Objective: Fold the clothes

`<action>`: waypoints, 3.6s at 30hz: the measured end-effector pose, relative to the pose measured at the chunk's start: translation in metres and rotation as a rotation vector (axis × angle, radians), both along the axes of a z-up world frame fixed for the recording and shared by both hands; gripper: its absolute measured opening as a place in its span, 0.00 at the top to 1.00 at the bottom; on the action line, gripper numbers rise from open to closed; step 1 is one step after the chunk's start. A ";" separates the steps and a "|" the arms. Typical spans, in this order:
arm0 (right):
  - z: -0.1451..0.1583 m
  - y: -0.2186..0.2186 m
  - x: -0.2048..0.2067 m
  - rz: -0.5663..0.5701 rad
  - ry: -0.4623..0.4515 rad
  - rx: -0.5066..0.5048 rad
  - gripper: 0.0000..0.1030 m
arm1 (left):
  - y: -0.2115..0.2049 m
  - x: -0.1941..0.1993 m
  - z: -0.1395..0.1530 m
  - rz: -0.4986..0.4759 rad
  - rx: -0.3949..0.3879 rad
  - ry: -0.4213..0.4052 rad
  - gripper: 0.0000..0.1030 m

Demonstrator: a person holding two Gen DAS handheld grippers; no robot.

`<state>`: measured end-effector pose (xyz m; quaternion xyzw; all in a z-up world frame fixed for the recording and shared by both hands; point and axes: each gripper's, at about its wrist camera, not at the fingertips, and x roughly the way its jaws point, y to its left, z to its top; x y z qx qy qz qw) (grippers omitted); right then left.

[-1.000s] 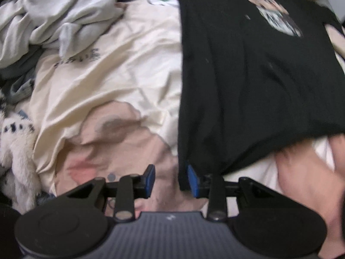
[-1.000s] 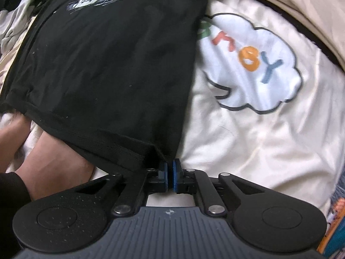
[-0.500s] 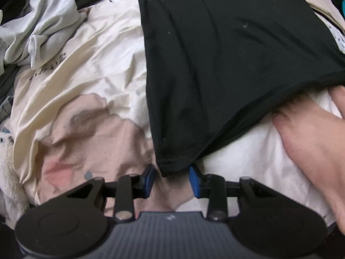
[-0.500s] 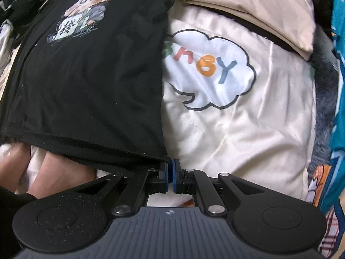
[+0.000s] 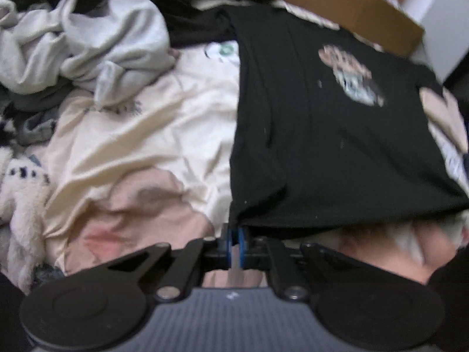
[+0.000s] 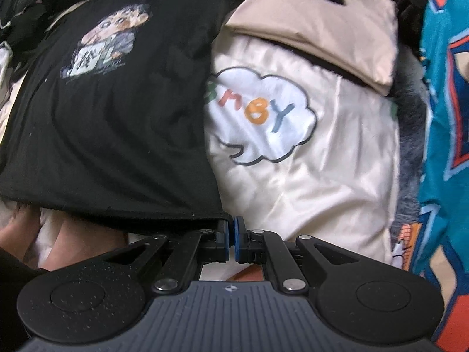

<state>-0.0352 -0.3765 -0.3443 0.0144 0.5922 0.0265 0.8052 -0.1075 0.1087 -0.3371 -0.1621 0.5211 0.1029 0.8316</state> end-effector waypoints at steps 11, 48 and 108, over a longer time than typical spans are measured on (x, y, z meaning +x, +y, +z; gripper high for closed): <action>-0.039 -0.001 -0.016 -0.042 0.060 0.004 0.98 | 0.009 0.009 -0.026 0.011 0.005 0.098 0.96; -0.077 0.011 0.002 -0.029 0.159 0.106 0.81 | 0.008 0.025 -0.079 0.065 -0.086 0.200 0.74; 0.021 -0.036 0.072 -0.159 0.046 0.111 0.65 | 0.095 0.130 0.024 0.102 0.106 0.058 0.63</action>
